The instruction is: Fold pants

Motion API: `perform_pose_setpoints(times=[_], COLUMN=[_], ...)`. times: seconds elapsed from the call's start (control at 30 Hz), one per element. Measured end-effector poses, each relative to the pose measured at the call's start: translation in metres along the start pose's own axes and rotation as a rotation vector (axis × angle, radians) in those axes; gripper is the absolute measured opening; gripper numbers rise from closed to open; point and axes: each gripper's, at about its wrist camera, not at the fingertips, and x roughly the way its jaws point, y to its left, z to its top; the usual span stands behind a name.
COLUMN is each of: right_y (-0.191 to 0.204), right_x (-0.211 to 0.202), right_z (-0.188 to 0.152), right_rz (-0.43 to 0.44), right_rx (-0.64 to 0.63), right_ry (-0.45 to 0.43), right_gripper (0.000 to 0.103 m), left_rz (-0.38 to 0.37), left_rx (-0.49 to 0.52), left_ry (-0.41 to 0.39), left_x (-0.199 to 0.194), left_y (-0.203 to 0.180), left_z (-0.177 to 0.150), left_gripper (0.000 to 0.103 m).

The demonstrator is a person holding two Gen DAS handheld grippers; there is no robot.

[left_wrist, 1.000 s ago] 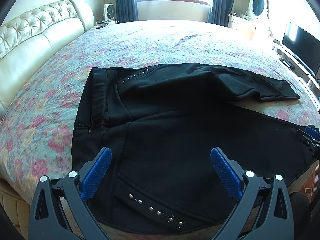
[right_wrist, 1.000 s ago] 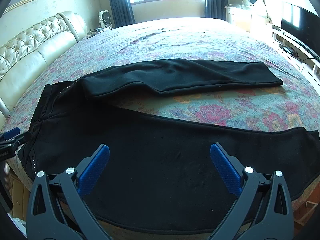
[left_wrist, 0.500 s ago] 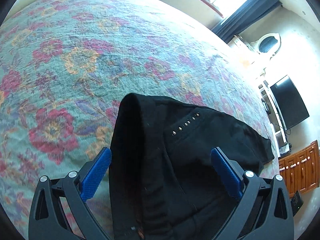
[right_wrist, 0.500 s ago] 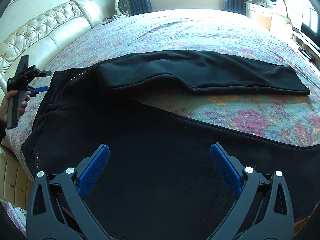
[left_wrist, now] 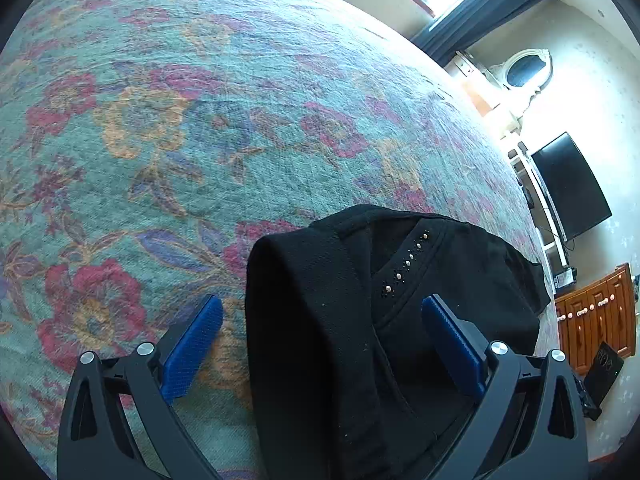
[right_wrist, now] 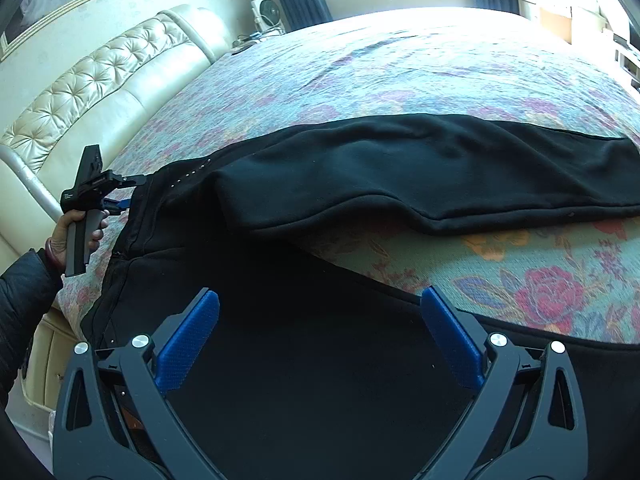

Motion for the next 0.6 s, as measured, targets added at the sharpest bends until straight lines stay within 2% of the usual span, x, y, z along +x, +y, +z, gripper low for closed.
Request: perform_pose_setpoints(times=[0.1, 0.17, 0.23, 0.33, 0.47, 0.6], right_y=[-0.002, -0.007, -0.015, -0.027, -0.037, -0.054], right_x=[0.008, 0.013, 0.018, 0.030, 0.063, 0.117], right_z=[0.018, 0.035, 0.056, 0.095, 0.149, 0.185], right_rz=[0.088, 0.146, 0.186, 0.236, 0.240, 0.195], right_rx=[-0.038, -0.063, -0.091, -0.147, -0.283, -0.368], right_ry=[0.013, 0.026, 0.034, 0.057, 0.116, 0.256], right_gripper=[0.101, 0.101, 0.101, 0.101, 0.101, 0.101], left_rz=[-0.086, -0.093, -0.087, -0.101, -0.121, -0.113], left_rx=[0.011, -0.003, -0.045, -0.046, -0.065, -0.066], left_ry=[-0.030, -0.009, 0.046, 0.059, 0.063, 0.038], left_x=[0.001, 0.008, 0.022, 0.025, 0.024, 0.018], left_y=[-0.011, -0.012, -0.006, -0.003, 0.001, -0.002], left_z=[0.005, 0.008, 0.009, 0.010, 0.012, 0.011], left_gripper=[0.099, 0.099, 0.099, 0.099, 0.099, 0.098])
